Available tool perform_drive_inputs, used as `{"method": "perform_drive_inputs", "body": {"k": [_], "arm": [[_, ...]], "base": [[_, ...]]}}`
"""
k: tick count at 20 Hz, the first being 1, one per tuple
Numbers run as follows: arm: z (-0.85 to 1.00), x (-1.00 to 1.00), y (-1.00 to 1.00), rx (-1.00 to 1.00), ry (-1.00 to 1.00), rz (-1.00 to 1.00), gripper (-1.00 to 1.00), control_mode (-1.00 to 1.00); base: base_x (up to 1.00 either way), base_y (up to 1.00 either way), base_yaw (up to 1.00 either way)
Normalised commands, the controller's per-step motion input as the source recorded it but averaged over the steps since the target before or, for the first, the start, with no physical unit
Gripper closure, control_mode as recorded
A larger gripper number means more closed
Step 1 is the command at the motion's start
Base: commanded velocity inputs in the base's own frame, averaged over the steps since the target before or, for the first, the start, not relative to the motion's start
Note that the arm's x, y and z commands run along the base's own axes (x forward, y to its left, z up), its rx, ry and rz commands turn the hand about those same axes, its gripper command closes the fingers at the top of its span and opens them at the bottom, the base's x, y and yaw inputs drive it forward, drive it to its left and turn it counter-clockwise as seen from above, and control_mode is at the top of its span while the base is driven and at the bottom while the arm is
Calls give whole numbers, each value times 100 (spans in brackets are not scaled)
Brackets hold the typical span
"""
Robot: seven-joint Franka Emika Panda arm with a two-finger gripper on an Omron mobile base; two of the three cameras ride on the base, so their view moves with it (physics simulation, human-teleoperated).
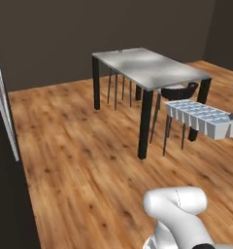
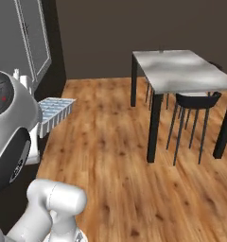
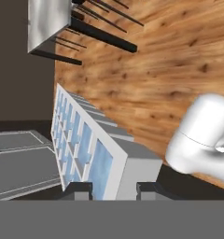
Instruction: Open the freezer door, pick up the ice cube tray from the freezer, and place it on the dining counter.
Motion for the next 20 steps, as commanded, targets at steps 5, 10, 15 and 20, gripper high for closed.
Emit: {"method": "perform_drive_inputs", "body": {"k": [5,10,15,20], "arm": [[0,0,0,0,0,0,100,100],[0,0,0,0,0,0,100,100],[0,0,0,0,0,0,100,100],[0,0,0,0,0,0,100,100]], "base": [[100,9,0],[100,26,-15],[100,29,-38],[96,17,-51]]}}
